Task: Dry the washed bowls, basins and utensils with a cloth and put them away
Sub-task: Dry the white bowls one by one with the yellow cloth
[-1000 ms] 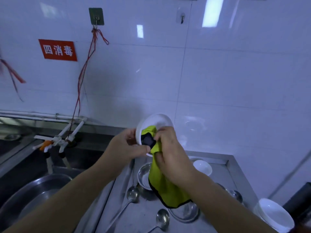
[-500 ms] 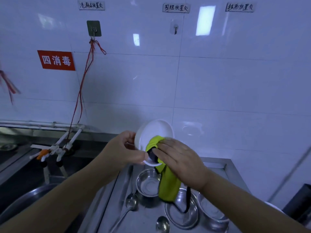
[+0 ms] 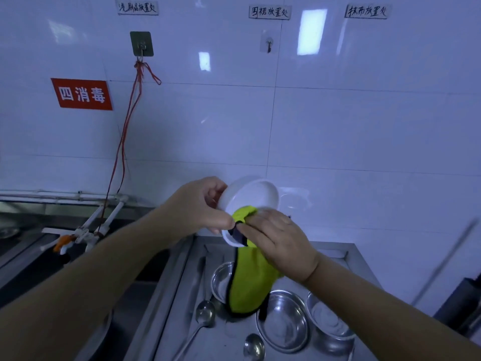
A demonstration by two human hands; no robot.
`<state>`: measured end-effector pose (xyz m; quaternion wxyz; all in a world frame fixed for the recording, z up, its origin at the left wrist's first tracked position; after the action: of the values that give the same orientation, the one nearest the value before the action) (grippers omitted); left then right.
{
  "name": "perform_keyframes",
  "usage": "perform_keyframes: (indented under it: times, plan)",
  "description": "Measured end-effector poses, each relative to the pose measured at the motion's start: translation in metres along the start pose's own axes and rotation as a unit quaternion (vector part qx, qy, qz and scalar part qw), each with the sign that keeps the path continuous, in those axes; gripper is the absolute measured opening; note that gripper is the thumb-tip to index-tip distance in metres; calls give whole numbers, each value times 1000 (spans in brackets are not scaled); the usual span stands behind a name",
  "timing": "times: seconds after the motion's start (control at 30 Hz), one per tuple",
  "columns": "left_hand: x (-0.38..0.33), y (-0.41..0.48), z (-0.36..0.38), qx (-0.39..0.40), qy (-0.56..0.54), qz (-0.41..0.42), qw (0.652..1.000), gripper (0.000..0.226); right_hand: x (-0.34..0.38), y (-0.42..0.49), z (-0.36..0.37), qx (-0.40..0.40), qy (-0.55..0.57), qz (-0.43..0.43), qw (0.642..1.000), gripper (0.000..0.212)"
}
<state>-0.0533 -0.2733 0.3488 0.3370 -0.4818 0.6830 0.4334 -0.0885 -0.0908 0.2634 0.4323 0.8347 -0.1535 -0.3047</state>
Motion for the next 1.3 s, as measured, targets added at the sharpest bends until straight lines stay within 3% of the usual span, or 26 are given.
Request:
perform_keyframes:
  times: [0.03, 0.1, 0.23, 0.33, 0.43, 0.53, 0.63, 0.7, 0.8, 0.9, 1.0, 1.1, 1.23, 1.3]
  plan:
    - [-3, 4, -4, 19, 27, 6, 999, 37, -5, 0, -1, -1, -19, -35, 999, 28]
    - [-2, 11, -7, 7, 12, 10, 1000, 41, -11, 2, 0, -4, -28, -25, 999, 30]
    - [19, 10, 16, -50, -173, 30, 983, 49, -5, 13, 1, -35, 34, 153, 987, 37]
    - [25, 8, 32, -98, -240, 49, 964, 47, 11, 25, -1, -87, 96, 273, 953, 52]
    - [16, 9, 36, -122, -244, 72, 959, 41, 27, 31, 2, -115, 129, 324, 930, 46]
    - [6, 9, 28, -140, -189, 106, 966, 35, 23, 29, -3, -99, 122, 272, 949, 42]
    - [-1, 16, 8, -113, -115, 94, 982, 31, -1, 17, -9, -18, 43, 86, 995, 36]
    - [-1, 22, 0, -72, -98, 70, 990, 32, -17, 10, -10, 35, 0, 16, 999, 36]
    - [7, 25, 7, -48, -168, 52, 983, 29, -16, 14, -12, 28, -1, 78, 997, 42]
    - [15, 21, 27, -30, -196, 74, 977, 47, 1, 21, -12, -33, 21, 197, 980, 45]
    - [17, 18, 31, -51, -193, 73, 977, 52, 13, 20, -9, -41, 44, 239, 969, 54]
    - [12, 19, 20, -32, -142, 81, 986, 46, 8, 16, -12, -13, 44, 182, 982, 47]
    - [-1, 29, -1, 65, -36, 62, 995, 47, -15, 4, -17, 46, -66, -8, 997, 37]
    - [-2, 30, -2, 56, -63, 57, 995, 45, -17, 2, -16, 49, -72, 14, 996, 41]
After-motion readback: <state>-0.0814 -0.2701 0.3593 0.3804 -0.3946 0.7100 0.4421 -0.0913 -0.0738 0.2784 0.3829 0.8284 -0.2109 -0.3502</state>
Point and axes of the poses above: each hand's wrist, its own y-axis towards the middle knuckle, its own z-axis out of the palm, x = y × z, the point moved 2 cm from there along y, towards the middle knuckle, and after that the axes turned 5 degrees about -x, right-handed, at the moved point
